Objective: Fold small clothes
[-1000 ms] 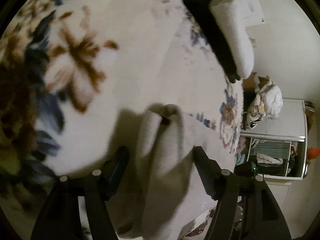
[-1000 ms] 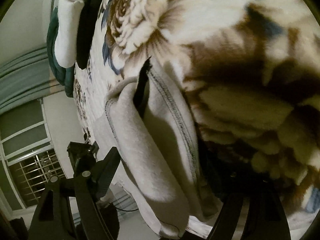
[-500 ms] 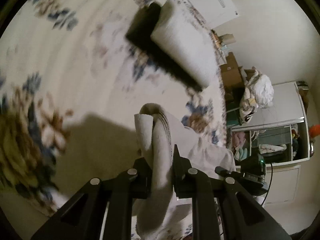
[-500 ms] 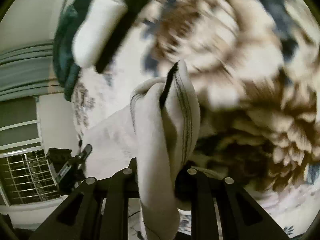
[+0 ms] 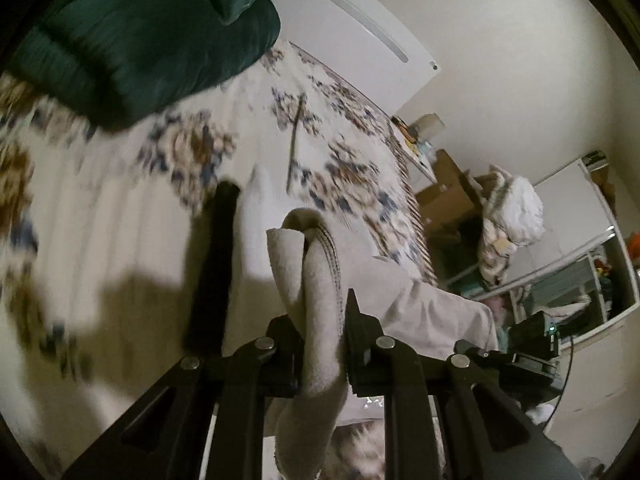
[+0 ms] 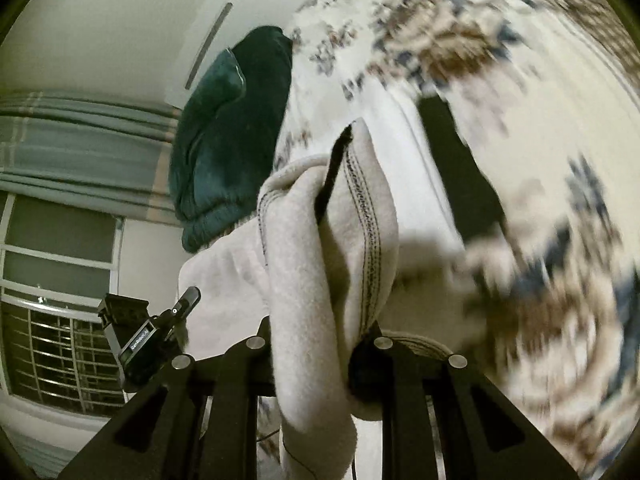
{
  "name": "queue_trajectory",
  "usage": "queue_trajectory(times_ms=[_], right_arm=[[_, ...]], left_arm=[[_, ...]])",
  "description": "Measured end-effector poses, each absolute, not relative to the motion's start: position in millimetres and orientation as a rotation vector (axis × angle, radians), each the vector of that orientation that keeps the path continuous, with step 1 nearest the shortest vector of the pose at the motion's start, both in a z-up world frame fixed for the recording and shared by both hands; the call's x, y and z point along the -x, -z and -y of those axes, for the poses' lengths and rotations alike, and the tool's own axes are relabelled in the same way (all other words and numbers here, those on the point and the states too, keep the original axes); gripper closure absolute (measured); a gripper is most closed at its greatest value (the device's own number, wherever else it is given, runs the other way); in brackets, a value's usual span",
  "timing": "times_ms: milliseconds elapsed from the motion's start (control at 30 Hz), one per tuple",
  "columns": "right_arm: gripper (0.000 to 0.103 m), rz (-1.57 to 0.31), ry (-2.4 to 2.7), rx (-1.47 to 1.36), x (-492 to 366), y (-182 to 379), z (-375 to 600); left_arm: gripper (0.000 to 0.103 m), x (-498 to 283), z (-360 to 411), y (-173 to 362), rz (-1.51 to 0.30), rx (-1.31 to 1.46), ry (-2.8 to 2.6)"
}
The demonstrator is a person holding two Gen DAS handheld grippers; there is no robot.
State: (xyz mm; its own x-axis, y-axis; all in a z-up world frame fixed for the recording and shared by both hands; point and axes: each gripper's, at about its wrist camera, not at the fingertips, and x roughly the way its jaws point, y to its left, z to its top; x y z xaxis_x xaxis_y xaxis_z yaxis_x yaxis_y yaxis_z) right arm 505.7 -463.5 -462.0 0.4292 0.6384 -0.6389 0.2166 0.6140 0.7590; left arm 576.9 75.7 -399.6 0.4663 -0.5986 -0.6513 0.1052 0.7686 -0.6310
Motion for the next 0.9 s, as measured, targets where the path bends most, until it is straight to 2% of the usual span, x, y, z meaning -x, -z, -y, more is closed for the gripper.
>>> queue_trajectory(times_ms=[167,333,400,467,500,533,567,633,667,700,900], right_arm=[[0.083,-1.154,-0.273,-0.881,-592.3,497.5,473.5],[0.081,-1.244,-0.191,-0.795,-634.7,537.7,474.0],[0.071,-1.261,-0.156,-0.741,-639.1,540.7,472.3],[0.063,-1.267,-0.105,-0.647,-639.7,535.1,465.6],[0.051,-1.272,-0.073,-0.572,-639.6,529.3,459.1],[0.044,-1.279,-0.028,-0.488,-639.6,523.9,452.6],[0.031,-1.277,0.021,-0.402,-638.5,518.3,445.6],[0.016,-1.26,0.091,-0.247,-631.8,505.9,429.5],[0.003,-1.253,0.124,-0.18,-628.2,502.0,422.5],[0.0,-1.24,0.152,-0.125,-622.8,497.7,416.3],[0.0,-1.182,0.287,0.014,-584.6,485.0,397.3]], left_arm=[[0.088,-639.4,-56.3,437.7,-1.034,0.475,0.421],[0.084,-653.2,-43.8,463.0,-1.064,0.349,0.326],[0.081,-649.6,-41.6,460.8,-1.052,0.306,0.296],[0.062,-645.3,-37.6,455.3,-1.034,0.237,0.233],[0.059,-643.2,-35.2,453.2,-1.022,0.206,0.213],[0.047,-638.7,-32.1,449.6,-1.005,0.171,0.187],[0.026,-634.9,-29.0,447.0,-0.997,0.139,0.157],[0.004,-629.7,-23.7,445.3,-0.992,0.093,0.104],[0.002,-626.1,-22.4,444.5,-0.99,0.092,0.101],[0.001,-621.8,-20.4,445.0,-0.994,0.086,0.094],[0.0,-596.4,-3.3,445.7,-1.008,0.021,0.066]])
